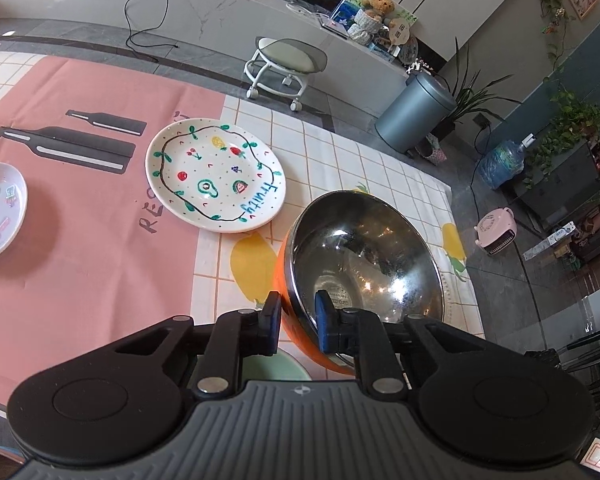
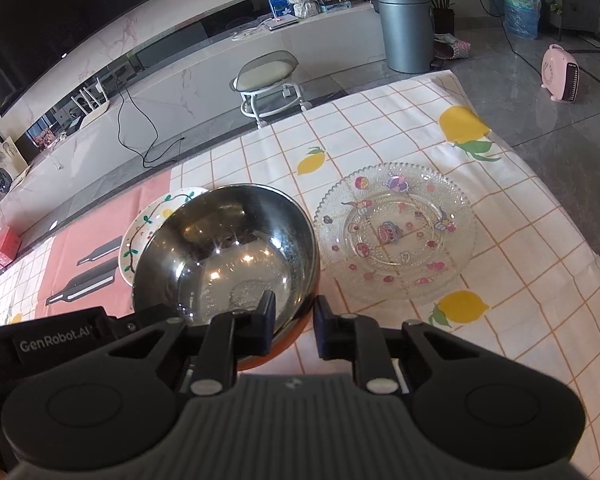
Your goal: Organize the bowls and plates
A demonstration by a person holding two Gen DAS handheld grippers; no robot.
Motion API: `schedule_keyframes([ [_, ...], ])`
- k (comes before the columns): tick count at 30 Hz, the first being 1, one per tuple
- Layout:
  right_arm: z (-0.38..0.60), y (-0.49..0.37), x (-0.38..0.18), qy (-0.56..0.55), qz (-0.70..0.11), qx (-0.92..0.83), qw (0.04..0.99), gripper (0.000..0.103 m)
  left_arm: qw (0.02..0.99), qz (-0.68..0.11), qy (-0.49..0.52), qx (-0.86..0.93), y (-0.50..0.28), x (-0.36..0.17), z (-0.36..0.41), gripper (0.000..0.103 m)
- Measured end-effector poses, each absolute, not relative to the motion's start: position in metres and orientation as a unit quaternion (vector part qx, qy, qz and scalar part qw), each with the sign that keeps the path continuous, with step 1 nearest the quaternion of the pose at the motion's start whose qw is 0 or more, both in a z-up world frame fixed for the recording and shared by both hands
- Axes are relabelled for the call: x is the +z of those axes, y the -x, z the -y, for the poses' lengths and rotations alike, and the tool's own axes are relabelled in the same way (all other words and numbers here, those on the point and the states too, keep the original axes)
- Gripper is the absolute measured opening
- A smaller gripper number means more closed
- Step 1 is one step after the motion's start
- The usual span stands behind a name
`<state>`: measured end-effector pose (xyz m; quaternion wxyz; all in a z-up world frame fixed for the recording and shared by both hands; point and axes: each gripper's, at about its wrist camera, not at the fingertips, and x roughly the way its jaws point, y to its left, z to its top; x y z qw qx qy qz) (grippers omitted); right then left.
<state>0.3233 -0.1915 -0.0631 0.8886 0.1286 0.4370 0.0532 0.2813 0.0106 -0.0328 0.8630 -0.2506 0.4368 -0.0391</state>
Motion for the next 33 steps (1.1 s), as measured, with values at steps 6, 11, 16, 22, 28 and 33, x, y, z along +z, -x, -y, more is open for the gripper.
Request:
schedule_keyframes([
  [6,0.193,-0.293,-0.036,-0.133,-0.409,0.062,0.901,0.018,0.871,-0.418,0.255,-0.039,-0.256,-0.011,-0.015,0.018],
  [11,0.191,-0.262,-0.020,-0.146,-0.396,0.070,0.904,0.018,0.879,-0.405,0.249,-0.036,-0.231,0.005,-0.019,0.017],
  [16,0.183,-0.230,-0.010,-0.150,-0.389,0.085,0.905,0.018,0.886,-0.390,0.247,-0.026,-0.203,0.018,-0.030,0.015],
  [22,0.172,-0.194,-0.002,-0.165,-0.384,0.111,0.902,0.018,0.892,-0.377,0.251,-0.009,-0.169,0.029,-0.048,0.014],
  [28,0.154,-0.164,0.000,-0.172,-0.390,0.138,0.894,0.018,0.891,-0.378,0.252,0.014,-0.139,0.030,-0.069,0.013],
  [33,0.136,-0.145,-0.001,-0.170,-0.400,0.162,0.886,0.018,0.887,-0.379,0.261,0.038,-0.117,0.026,-0.087,0.013],
])
